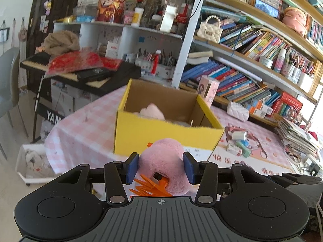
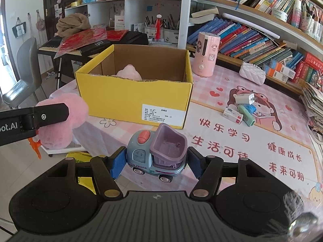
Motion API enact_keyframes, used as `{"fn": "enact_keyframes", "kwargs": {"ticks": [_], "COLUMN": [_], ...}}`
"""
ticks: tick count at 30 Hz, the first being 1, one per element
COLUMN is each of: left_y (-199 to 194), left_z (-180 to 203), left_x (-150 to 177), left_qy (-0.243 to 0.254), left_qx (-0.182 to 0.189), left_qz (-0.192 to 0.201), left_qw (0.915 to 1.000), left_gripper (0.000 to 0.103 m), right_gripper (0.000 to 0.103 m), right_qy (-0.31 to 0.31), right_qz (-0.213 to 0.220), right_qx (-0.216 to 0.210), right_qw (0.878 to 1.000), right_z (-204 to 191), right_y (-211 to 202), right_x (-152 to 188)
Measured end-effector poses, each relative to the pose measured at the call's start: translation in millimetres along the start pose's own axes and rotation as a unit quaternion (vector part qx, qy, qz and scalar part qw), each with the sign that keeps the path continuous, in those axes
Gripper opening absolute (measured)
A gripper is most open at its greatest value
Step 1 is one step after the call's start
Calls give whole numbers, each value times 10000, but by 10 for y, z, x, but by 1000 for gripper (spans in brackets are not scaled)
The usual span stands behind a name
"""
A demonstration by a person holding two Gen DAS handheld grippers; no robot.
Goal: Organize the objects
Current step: 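Carry the pom in the left tool while the right tool carries the truck over the yellow box, then lower and release the pom from the left tool while the right tool releases the truck into the box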
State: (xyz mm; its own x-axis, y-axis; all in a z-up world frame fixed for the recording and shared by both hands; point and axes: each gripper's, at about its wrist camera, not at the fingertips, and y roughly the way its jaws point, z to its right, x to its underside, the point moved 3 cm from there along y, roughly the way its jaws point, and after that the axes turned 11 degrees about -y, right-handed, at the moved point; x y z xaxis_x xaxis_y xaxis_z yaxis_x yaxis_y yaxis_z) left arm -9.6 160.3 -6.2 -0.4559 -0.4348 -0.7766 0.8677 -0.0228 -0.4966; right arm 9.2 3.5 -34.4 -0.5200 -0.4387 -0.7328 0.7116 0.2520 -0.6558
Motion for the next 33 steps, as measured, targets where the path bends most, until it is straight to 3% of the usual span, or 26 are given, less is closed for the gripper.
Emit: {"fn": "enact_keyframes", "kwargs": {"ticks": [7,19,25,33], "left_y": [172,943,1324,1687], "left_z": [85,270,273,223], "left_x": [-313,-758,-784,-702], "left_qy": [7,80,59,67], "left_qx": [173,-292,-688,-1190], "left_qz": [399,535,315,-108], "left_qw": [9991,9981,9971,9928], "left_gripper": [46,46,46,42], "right_gripper": [62,62,62,62], "right_qy": [92,-207,-745,-1248], "right_qz": [265,887,719,330], "right_qx": [154,50,-208,-741], "right_qw": [9995,9958,9944,9889], "right_z": [200,499,514,490], "right_y": [153,700,1199,1705], "right_x": [-278,-1071,-1265,-1277]}}
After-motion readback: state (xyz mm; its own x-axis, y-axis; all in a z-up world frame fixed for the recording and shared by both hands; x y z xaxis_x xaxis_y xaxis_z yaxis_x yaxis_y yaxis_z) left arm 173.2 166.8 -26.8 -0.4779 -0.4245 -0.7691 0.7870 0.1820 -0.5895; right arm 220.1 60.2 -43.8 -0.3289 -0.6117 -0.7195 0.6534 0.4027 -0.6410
